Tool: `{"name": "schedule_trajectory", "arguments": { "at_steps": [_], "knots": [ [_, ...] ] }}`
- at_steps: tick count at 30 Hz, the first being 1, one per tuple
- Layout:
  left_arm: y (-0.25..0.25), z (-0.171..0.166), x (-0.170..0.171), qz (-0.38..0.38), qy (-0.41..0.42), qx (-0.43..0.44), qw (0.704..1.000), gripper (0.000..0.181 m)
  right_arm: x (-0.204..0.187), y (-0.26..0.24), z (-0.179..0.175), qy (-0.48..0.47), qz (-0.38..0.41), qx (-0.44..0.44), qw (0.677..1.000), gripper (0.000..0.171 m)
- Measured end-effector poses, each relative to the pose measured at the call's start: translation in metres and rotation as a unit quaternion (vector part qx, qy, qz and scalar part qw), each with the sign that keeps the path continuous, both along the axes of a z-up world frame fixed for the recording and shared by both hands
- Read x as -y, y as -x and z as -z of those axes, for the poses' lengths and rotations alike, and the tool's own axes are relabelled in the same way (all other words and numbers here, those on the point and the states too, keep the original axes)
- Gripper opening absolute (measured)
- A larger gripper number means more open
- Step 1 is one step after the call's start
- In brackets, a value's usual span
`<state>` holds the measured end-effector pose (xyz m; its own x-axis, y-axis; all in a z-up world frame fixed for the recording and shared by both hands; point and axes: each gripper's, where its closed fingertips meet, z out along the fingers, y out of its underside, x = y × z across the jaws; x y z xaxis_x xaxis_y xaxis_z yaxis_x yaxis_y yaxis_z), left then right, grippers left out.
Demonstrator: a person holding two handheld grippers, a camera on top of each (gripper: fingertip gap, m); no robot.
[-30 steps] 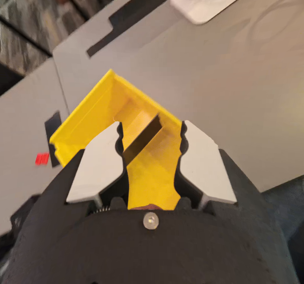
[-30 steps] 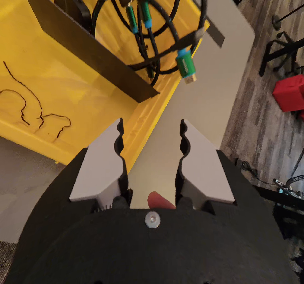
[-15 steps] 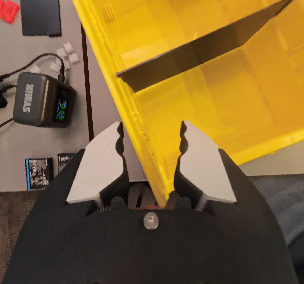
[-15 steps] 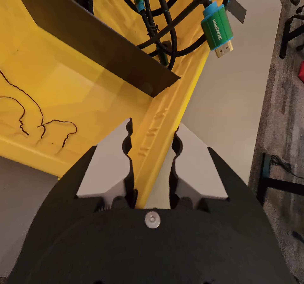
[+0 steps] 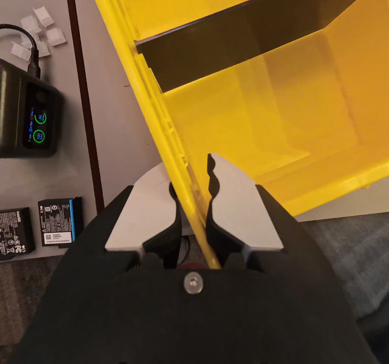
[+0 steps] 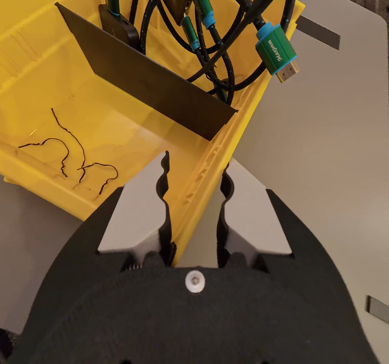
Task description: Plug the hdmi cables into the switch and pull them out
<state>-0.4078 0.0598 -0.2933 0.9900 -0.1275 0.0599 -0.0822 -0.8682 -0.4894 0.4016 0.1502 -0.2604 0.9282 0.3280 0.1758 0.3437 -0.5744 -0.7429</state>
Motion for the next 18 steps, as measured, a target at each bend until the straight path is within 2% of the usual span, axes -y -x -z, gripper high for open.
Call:
{"name": "schedule_trajectory", "arguments": {
  "at_steps": [3, 11, 18],
  "knots": [
    [-0.002, -0.001, -0.003, -0.002, -0.008, 0.002, 1.000, 0.019, 0.003, 0.019, 0.000, -0.010, -0.003, -0.007, 1.000, 0.048],
    [-0.010, -0.005, -0.010, 0.007, -0.041, 0.017, 0.999, 0.017, 0.014, 0.093, 0.001, -0.030, -0.049, -0.032, 0.998, 0.069],
    [-0.025, -0.019, -0.018, 0.020, -0.076, 0.029, 0.996, 0.015, 0.020, 0.157, -0.001, -0.033, -0.093, -0.069, 0.993, 0.076]
  ]
}}
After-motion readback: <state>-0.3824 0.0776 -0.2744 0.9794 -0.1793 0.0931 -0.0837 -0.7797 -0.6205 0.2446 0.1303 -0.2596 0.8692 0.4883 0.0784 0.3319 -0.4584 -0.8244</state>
